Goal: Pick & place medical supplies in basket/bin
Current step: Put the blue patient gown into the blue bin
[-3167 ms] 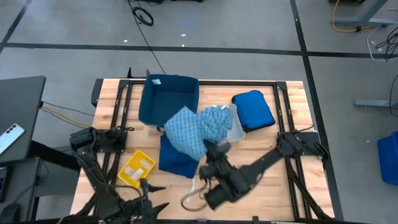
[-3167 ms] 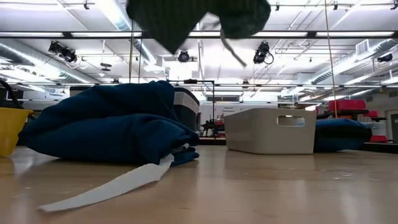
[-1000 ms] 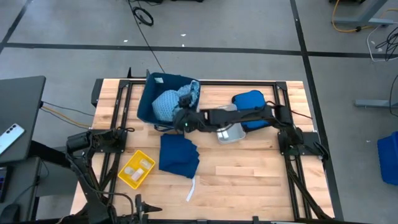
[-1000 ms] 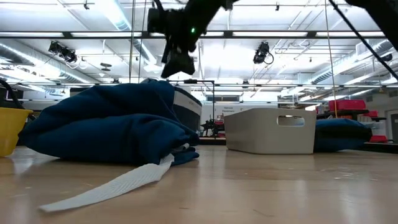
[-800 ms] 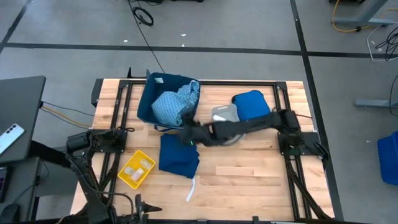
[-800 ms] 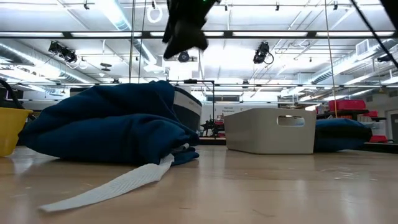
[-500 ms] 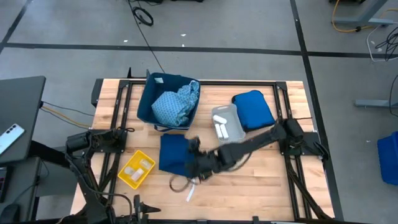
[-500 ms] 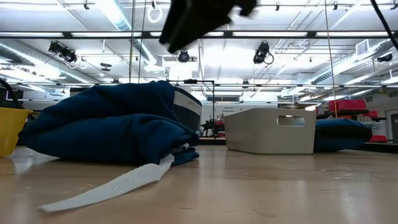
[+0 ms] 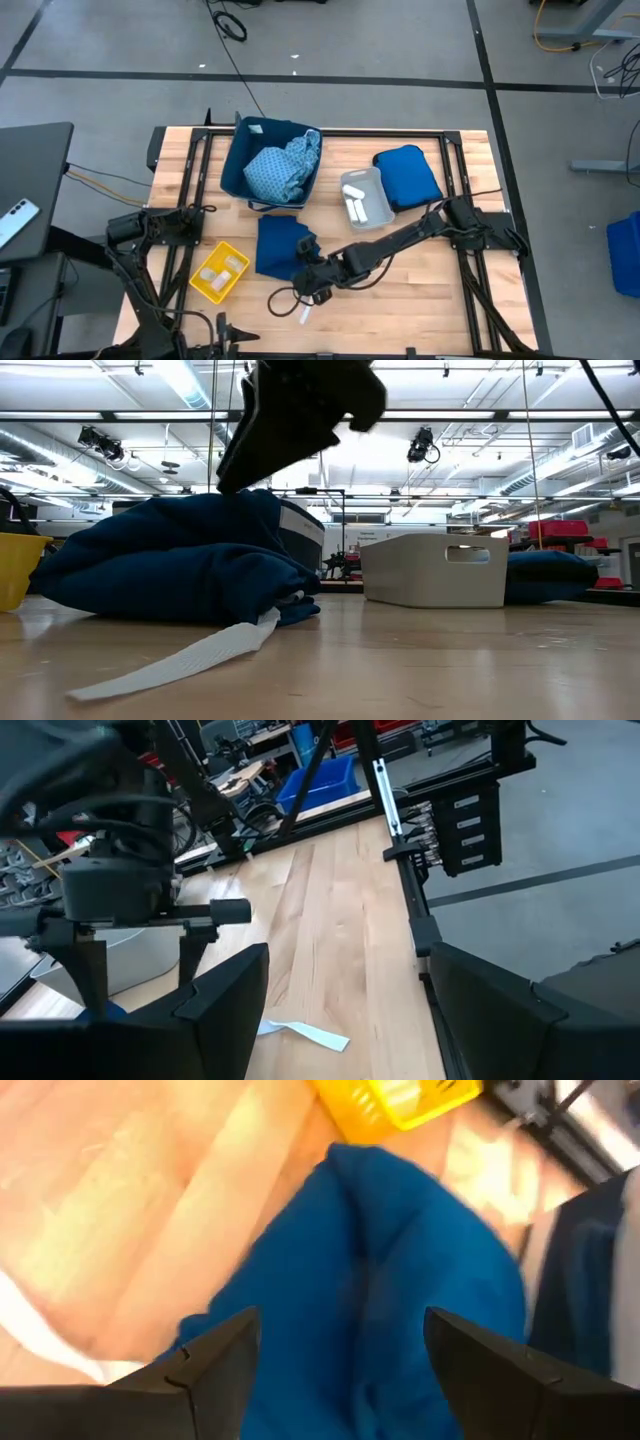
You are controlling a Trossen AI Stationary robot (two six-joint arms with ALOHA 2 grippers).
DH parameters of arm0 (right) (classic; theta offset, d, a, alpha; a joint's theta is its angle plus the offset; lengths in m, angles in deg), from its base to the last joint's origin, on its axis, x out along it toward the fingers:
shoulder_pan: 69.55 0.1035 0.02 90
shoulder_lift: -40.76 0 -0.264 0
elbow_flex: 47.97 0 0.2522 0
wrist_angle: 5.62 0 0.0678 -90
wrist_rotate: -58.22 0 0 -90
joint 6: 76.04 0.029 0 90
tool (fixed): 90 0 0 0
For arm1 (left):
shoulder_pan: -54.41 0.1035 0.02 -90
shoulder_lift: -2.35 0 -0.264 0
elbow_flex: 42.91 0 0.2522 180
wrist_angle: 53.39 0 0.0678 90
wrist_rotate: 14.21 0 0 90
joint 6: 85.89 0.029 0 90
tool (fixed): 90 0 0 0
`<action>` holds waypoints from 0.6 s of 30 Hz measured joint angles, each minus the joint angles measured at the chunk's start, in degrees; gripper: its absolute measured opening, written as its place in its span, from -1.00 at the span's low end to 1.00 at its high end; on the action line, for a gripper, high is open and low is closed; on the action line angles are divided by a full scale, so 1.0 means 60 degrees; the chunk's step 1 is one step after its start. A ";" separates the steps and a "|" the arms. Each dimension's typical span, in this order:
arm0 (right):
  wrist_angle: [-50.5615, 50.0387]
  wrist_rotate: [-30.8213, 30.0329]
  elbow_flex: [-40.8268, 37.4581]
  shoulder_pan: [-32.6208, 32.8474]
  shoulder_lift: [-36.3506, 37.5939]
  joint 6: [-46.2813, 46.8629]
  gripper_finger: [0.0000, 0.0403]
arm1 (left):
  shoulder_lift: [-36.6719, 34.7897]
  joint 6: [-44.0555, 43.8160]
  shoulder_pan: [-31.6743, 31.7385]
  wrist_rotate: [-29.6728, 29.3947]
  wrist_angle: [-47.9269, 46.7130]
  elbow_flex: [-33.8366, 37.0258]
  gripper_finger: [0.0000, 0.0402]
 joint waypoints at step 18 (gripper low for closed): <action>-0.0793 0.0503 -0.0018 0.0387 -0.0015 0.0475 0.96 | 0.0000 -0.0083 0.0003 0.0035 -0.0057 0.0000 0.39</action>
